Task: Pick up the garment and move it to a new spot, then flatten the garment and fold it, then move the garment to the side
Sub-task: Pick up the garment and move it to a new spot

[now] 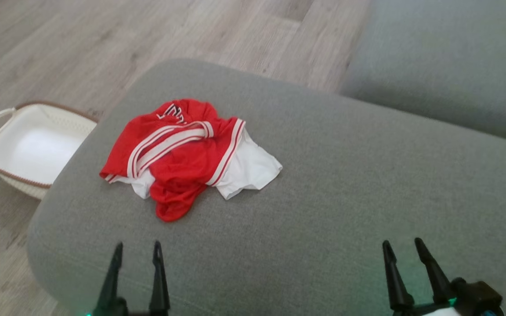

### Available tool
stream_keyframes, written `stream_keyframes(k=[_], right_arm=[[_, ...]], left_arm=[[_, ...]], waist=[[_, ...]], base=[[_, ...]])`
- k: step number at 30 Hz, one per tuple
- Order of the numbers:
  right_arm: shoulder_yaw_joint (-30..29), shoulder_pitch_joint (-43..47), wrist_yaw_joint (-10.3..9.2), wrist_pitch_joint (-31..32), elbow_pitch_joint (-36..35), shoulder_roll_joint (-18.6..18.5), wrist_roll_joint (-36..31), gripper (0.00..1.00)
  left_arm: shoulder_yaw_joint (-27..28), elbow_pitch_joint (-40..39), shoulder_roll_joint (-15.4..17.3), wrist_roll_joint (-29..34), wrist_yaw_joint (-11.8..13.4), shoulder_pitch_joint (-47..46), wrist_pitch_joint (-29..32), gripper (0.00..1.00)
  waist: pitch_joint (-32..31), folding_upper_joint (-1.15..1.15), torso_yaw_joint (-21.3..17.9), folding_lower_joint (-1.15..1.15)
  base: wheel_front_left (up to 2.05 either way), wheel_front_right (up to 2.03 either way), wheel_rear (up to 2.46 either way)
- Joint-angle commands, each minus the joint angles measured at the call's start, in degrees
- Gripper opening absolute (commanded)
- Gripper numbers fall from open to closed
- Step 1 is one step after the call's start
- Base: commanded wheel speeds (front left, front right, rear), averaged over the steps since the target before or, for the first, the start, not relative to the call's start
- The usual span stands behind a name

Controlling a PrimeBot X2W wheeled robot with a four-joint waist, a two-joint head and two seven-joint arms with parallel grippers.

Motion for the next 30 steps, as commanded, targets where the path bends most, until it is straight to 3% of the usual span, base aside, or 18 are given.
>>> stream_keyframes(k=[1, 6, 12, 15, 23, 30], right_arm=[[1.66, -3.74, -0.04, -0.79, -1.63, -1.82, -0.7, 1.0], [1.95, -5.23, -0.04, -0.79, -2.2, -4.85, -1.11, 1.0], [2.24, -9.9, -0.04, -0.79, -3.77, -11.35, -1.58, 1.0], [2.31, -12.66, -0.04, -0.79, -5.04, -14.91, -1.82, 1.0], [1.65, -18.36, -0.04, -0.79, -8.92, -22.73, -1.11, 1.0], [0.77, -19.17, -0.04, -0.13, -12.38, -26.83, -0.39, 1.0]], left_arm=[[2.26, -2.86, -0.36, 0.66, -0.04, -5.23, -0.37, 1.0], [2.87, -4.98, 0.34, 1.54, -1.45, -11.31, -0.37, 1.0], [4.66, -3.88, 3.16, 1.4, -5.34, -28.07, -0.37, 1.0], [6.06, 1.62, 4.23, -1.16, -8.02, -38.19, 0.67, 1.0], [8.6, 23.66, 7.42, -8.54, -14.0, -61.78, 14.26, 1.0], [7.01, 41.43, 8.16, -15.94, -16.36, -70.74, 25.36, 1.0]], waist=[[2.1, 0.0, -0.07, -0.01], [7.34, 0.0, -1.04, -0.01], [17.57, 0.0, -3.03, -0.01], [22.26, 0.0, -4.1, -0.01], [29.69, 0.0, -7.06, -0.01], [32.69, 0.0, -7.87, -0.01]], base=[[0.0, 0.0, 0.0], [0.0, 0.0, 0.0], [0.0, 0.0, 0.0], [0.0, 0.0, 0.0], [0.0, 0.0, 0.0], [0.0, 0.0, 0.0]])
